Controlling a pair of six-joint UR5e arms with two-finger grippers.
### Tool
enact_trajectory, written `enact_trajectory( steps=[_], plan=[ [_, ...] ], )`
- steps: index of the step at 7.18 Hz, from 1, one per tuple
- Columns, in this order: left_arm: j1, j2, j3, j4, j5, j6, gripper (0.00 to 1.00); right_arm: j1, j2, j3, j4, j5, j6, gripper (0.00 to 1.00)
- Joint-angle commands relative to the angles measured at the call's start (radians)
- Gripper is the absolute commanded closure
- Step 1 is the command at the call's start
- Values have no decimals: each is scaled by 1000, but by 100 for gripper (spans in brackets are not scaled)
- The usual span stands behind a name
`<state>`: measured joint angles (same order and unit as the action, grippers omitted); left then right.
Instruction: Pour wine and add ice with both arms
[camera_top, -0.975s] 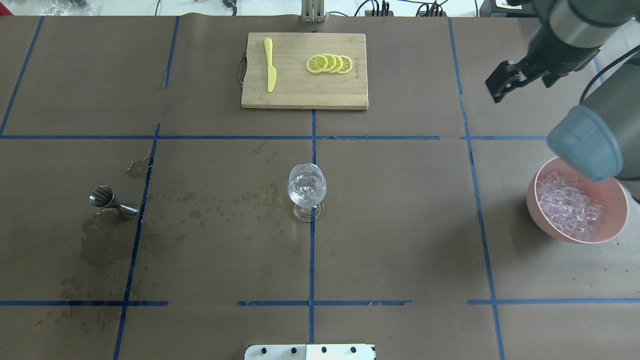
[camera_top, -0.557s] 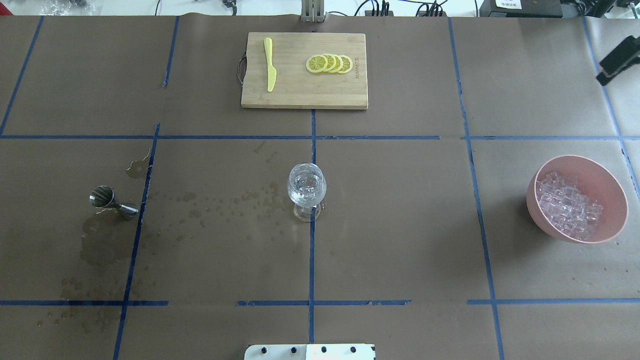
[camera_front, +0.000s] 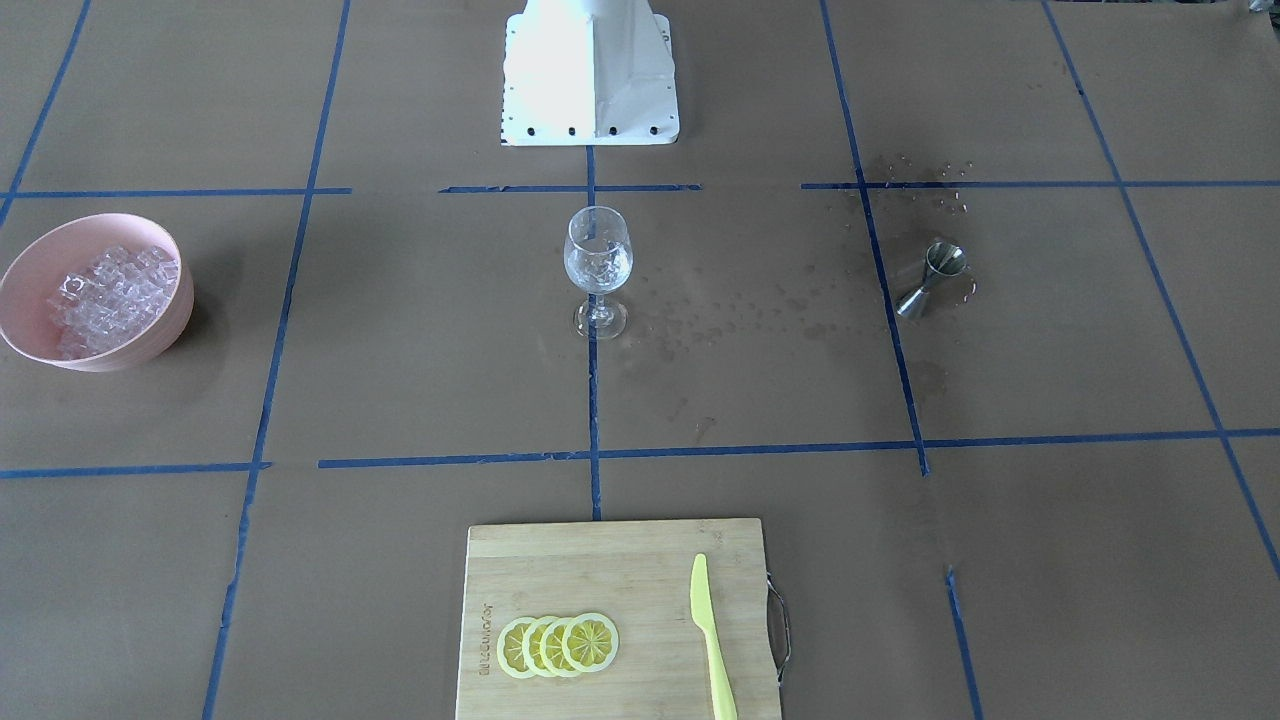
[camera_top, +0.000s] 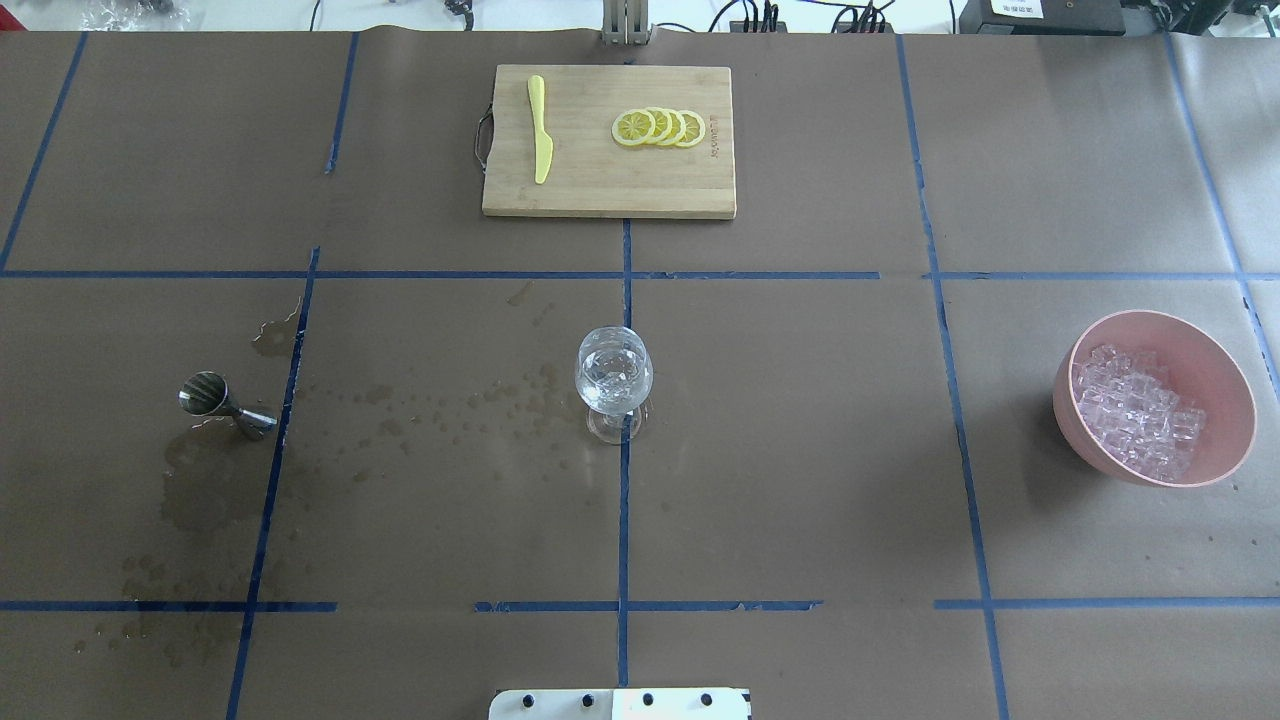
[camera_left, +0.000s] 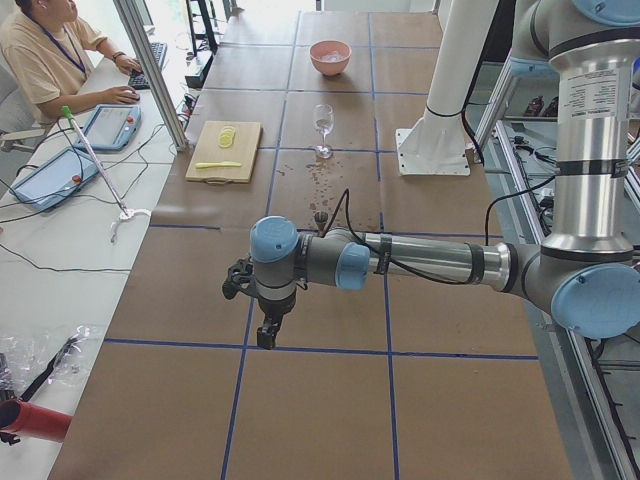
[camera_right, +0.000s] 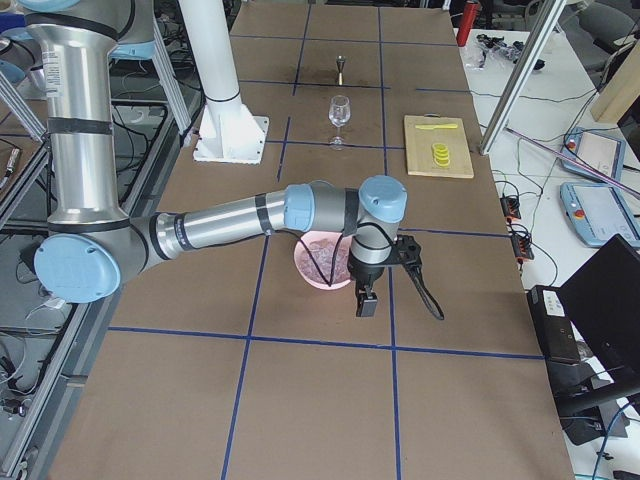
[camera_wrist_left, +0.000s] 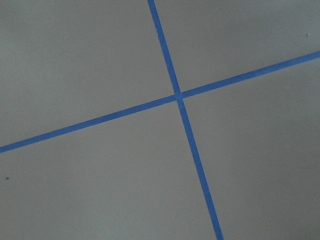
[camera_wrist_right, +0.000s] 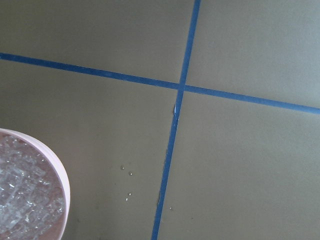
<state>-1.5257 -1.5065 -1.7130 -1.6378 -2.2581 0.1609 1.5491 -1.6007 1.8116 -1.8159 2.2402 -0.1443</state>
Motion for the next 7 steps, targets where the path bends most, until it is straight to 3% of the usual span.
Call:
enact_trajectory(
  steps=[1, 3, 7],
  plan=[
    [-1, -1, -7, -4, 0, -1, 0, 9, -108, -41, 160, -1, 44, 0],
    [-2, 0, -20, 1, 0, -1, 0, -9, -108, -81, 304, 1, 216, 0],
    [-1, 17, -20, 1, 0, 0, 0, -18, -105, -80, 314, 10, 213, 0]
  ],
)
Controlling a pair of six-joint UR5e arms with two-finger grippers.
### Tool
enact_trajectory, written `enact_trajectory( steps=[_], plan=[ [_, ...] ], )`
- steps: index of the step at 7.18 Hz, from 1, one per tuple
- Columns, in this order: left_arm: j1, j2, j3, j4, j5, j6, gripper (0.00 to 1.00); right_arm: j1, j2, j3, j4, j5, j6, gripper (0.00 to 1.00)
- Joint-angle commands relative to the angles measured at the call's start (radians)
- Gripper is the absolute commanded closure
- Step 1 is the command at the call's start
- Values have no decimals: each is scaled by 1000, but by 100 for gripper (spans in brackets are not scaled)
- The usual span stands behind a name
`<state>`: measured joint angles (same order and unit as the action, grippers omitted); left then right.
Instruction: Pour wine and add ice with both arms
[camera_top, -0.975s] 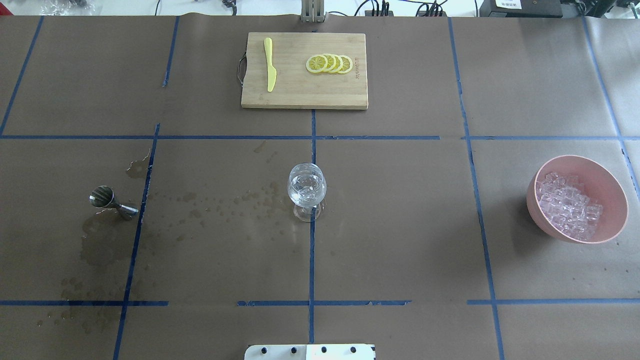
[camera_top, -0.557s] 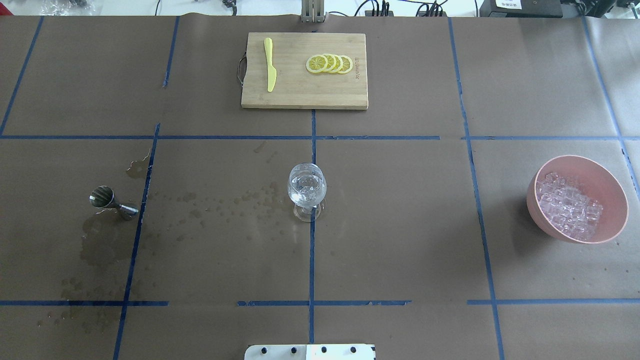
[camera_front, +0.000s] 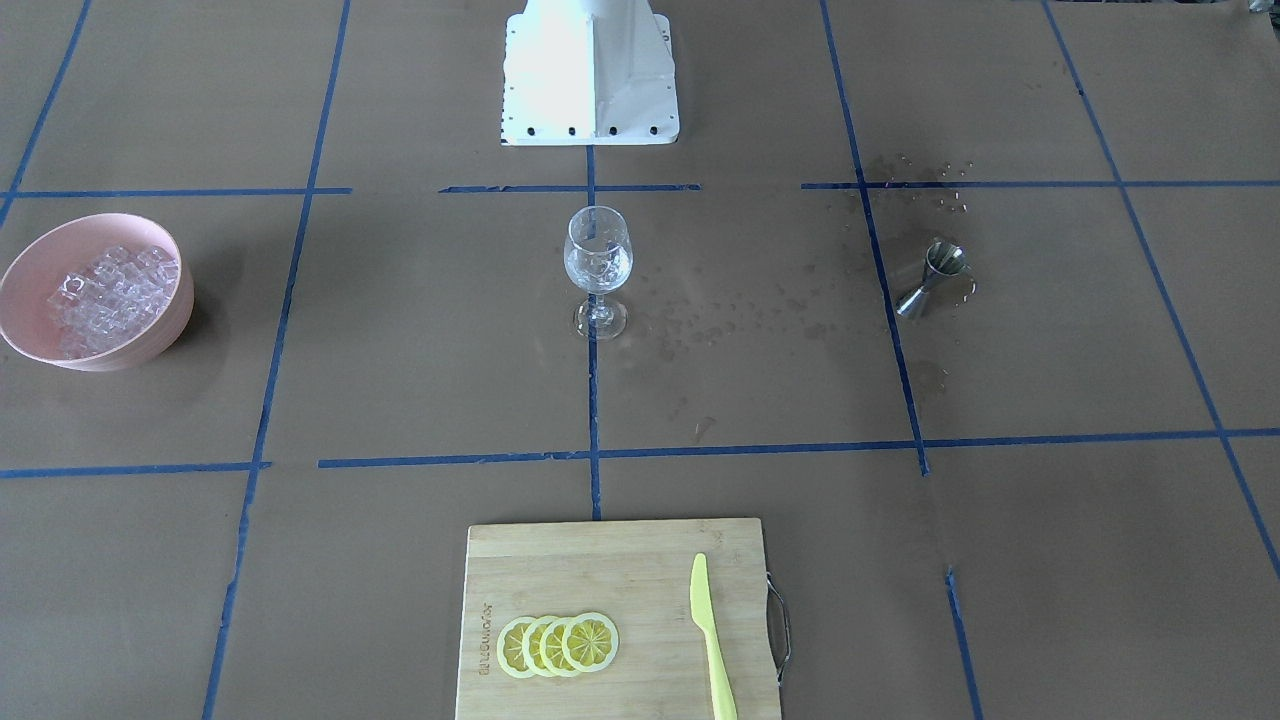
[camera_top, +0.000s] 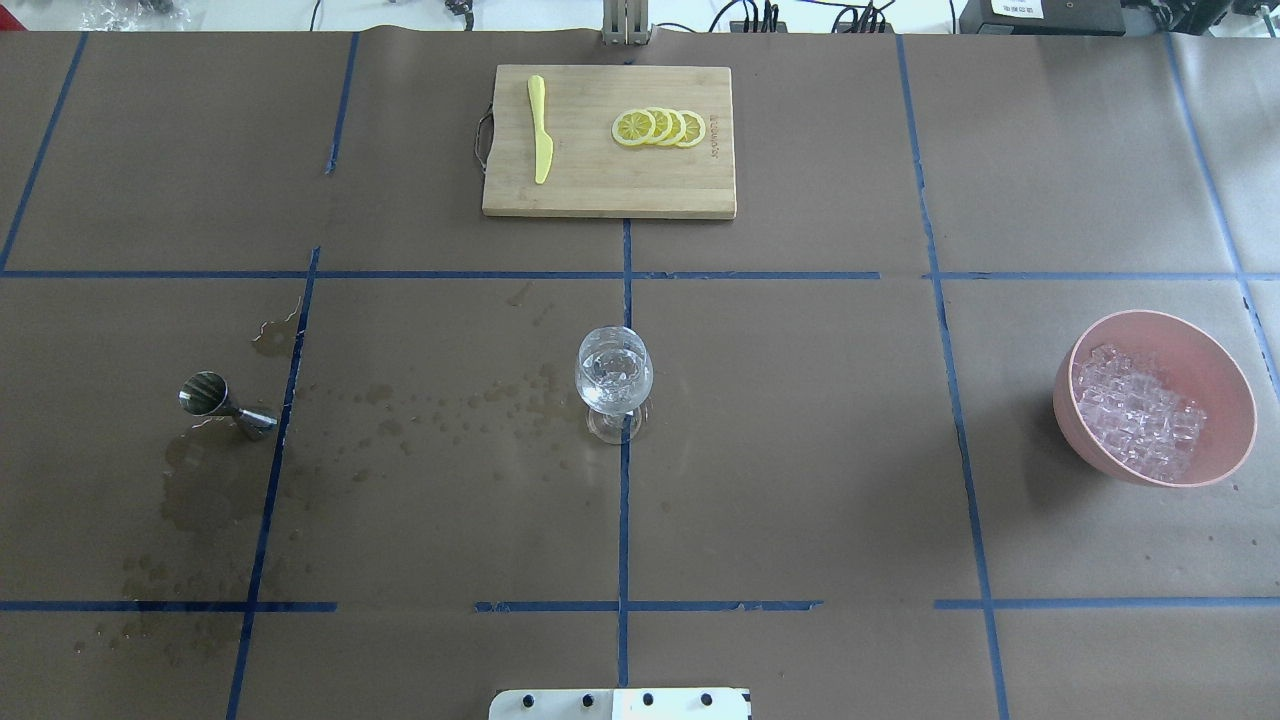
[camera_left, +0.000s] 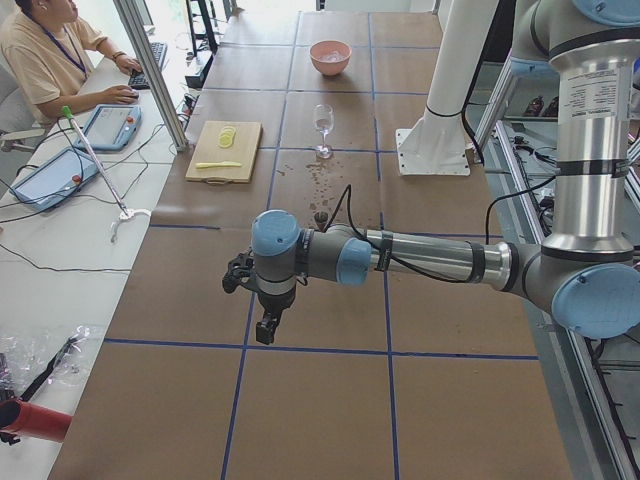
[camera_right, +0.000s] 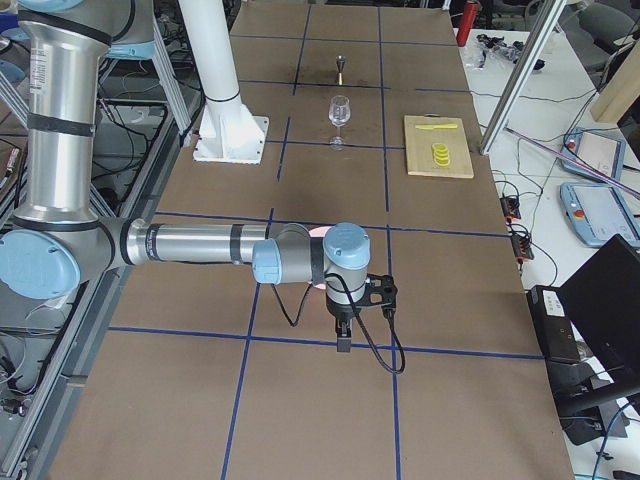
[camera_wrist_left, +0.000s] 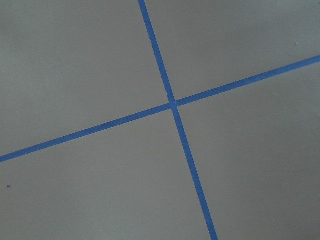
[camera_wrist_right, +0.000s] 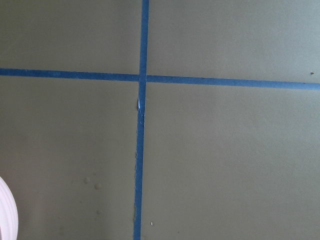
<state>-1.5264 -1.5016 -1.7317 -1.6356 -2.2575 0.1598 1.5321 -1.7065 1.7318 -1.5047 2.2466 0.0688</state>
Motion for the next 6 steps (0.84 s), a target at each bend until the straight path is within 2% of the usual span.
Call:
enact_trajectory(
  steps=[1, 6],
  plan=[
    [-1, 21, -3, -4, -1, 3, 0, -1, 1, 0, 3, 4, -3, 0],
    [-1, 32, 0, -4, 1, 3, 0, -7, 10, 3, 1, 8, 6, 0]
  ],
)
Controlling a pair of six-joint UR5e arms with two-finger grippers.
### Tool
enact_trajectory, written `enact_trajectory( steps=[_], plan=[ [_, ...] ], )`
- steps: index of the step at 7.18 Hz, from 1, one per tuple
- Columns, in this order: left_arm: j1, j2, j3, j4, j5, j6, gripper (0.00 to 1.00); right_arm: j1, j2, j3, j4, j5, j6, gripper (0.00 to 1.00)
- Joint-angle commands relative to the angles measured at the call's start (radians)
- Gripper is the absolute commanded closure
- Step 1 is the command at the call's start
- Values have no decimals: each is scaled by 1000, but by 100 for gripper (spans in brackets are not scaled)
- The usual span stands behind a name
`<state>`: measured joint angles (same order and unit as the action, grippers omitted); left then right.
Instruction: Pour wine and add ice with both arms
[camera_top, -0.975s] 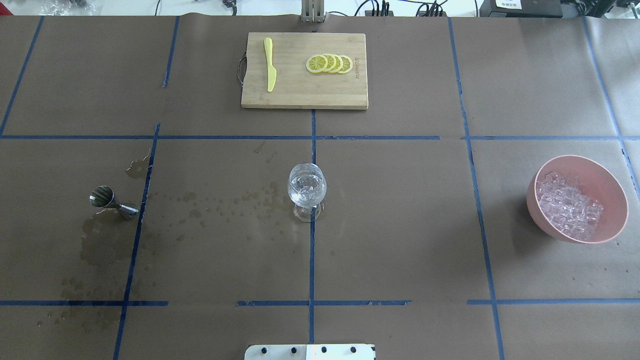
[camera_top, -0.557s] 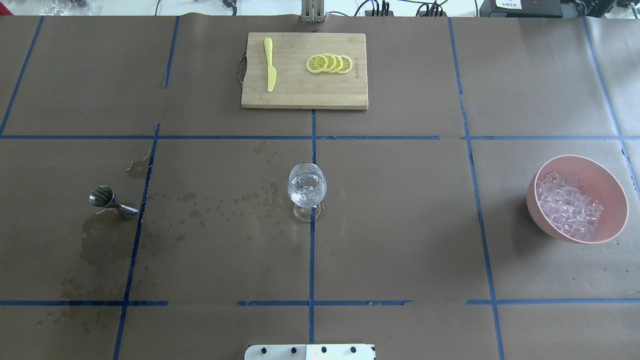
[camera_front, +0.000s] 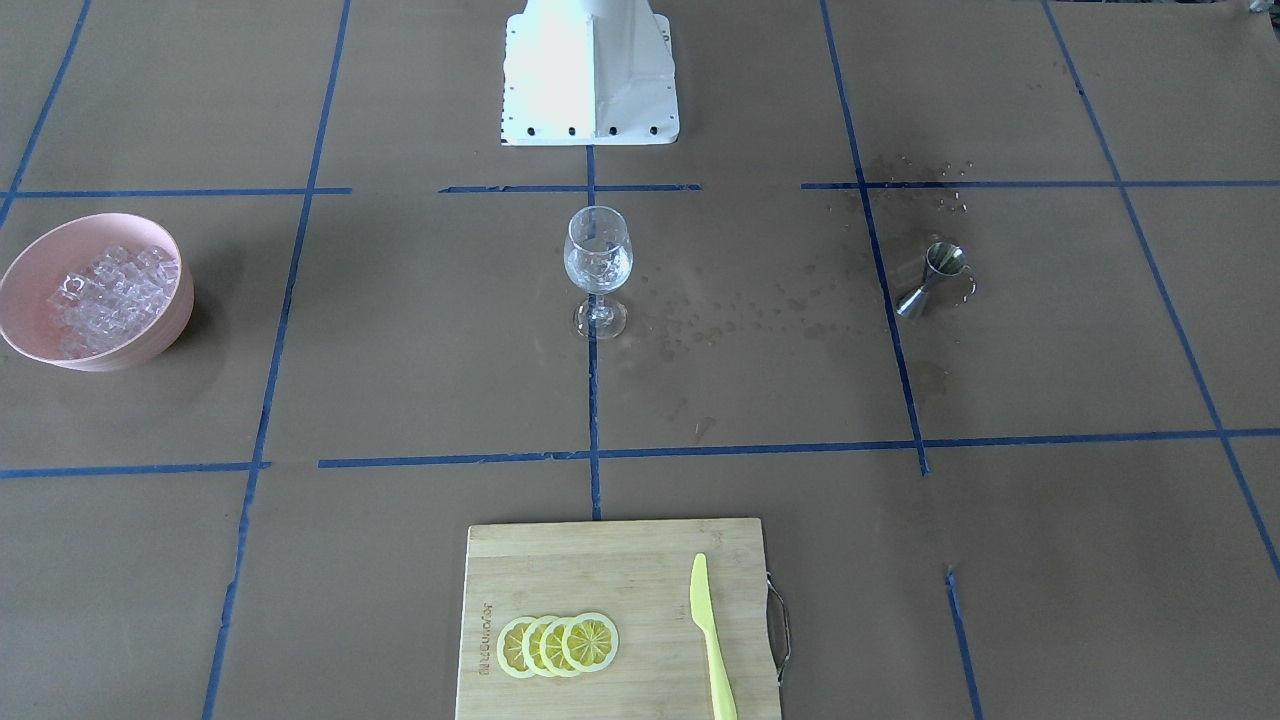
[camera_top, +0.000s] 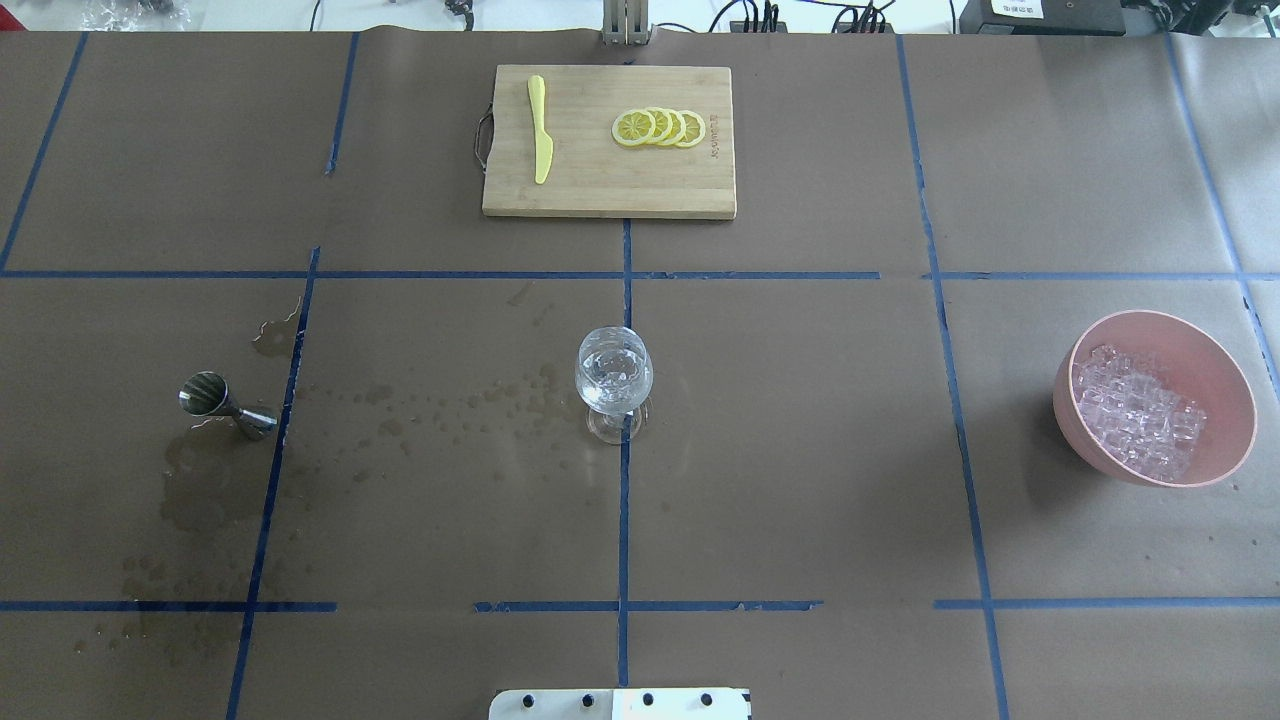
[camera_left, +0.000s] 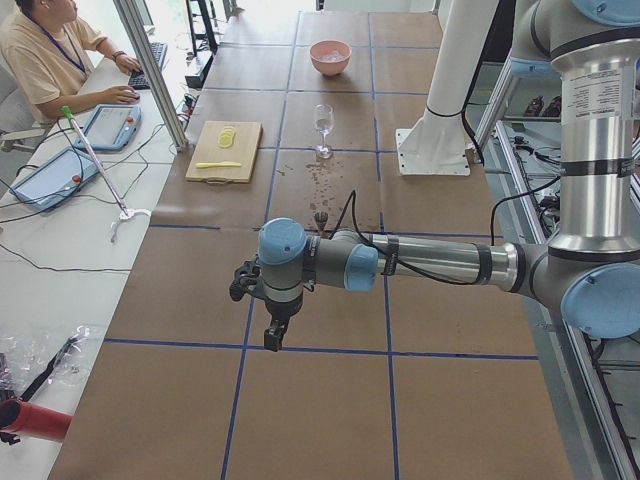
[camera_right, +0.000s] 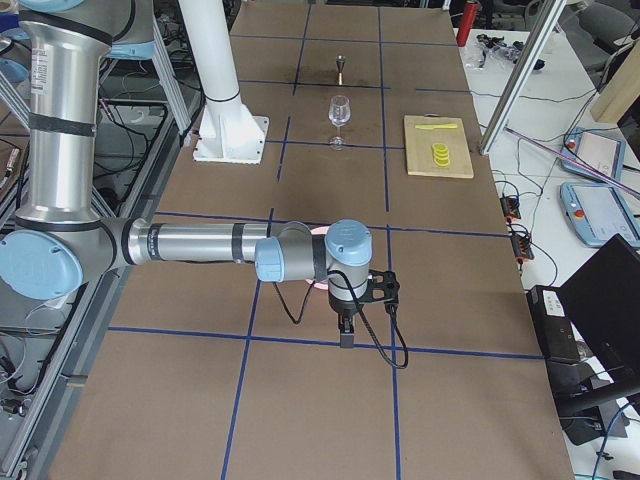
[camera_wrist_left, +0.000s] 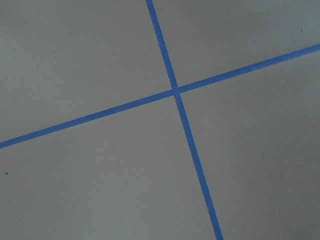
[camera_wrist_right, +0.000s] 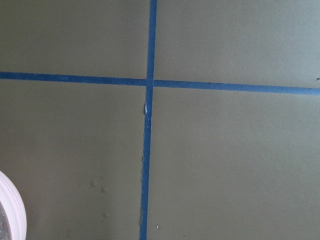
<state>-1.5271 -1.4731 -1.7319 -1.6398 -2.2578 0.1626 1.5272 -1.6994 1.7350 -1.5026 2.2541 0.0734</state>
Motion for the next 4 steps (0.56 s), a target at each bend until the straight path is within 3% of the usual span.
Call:
enact_trajectory(
  steps=[1, 4],
  plan=[
    [-1, 5, 2, 0, 1, 0, 0, -2, 3, 0, 1, 1, 2, 0],
    [1, 3, 15, -50, 3, 0, 0, -2, 3, -3, -4, -1, 3, 0]
  ],
)
